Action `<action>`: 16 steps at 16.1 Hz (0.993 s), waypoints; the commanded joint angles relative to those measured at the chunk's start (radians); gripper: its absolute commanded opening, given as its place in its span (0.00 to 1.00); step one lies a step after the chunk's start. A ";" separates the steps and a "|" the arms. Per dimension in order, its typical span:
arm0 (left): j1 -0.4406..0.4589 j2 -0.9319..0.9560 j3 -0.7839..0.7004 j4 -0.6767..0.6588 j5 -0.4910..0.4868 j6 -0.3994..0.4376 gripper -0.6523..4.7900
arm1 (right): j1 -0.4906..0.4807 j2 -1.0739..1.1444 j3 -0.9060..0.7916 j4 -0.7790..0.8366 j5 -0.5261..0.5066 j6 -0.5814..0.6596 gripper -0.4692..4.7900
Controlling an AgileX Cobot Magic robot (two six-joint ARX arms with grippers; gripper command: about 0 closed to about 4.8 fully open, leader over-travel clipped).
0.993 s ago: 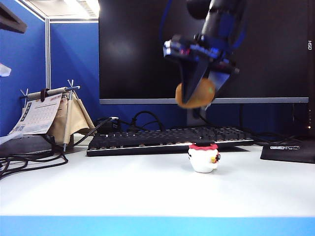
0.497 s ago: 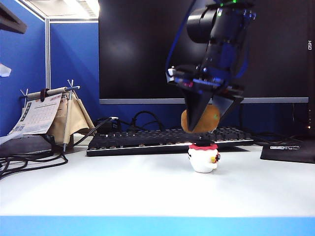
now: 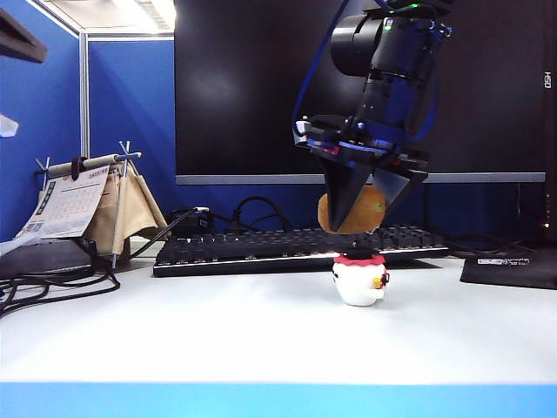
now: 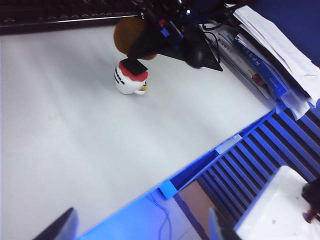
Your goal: Place the kiwi on top of the doll with a flat head.
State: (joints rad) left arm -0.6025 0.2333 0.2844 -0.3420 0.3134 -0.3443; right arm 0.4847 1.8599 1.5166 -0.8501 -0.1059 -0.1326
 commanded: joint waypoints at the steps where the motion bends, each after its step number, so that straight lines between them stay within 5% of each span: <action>1: 0.000 0.001 0.003 0.006 -0.008 0.023 0.75 | 0.000 -0.006 -0.035 0.002 0.002 -0.005 0.55; 16: 0.000 0.001 0.003 0.006 -0.024 0.023 0.75 | -0.002 -0.007 -0.056 0.017 0.000 -0.029 0.63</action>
State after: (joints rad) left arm -0.6025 0.2325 0.2844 -0.3420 0.2905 -0.3290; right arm 0.4835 1.8565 1.4612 -0.8360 -0.1055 -0.1558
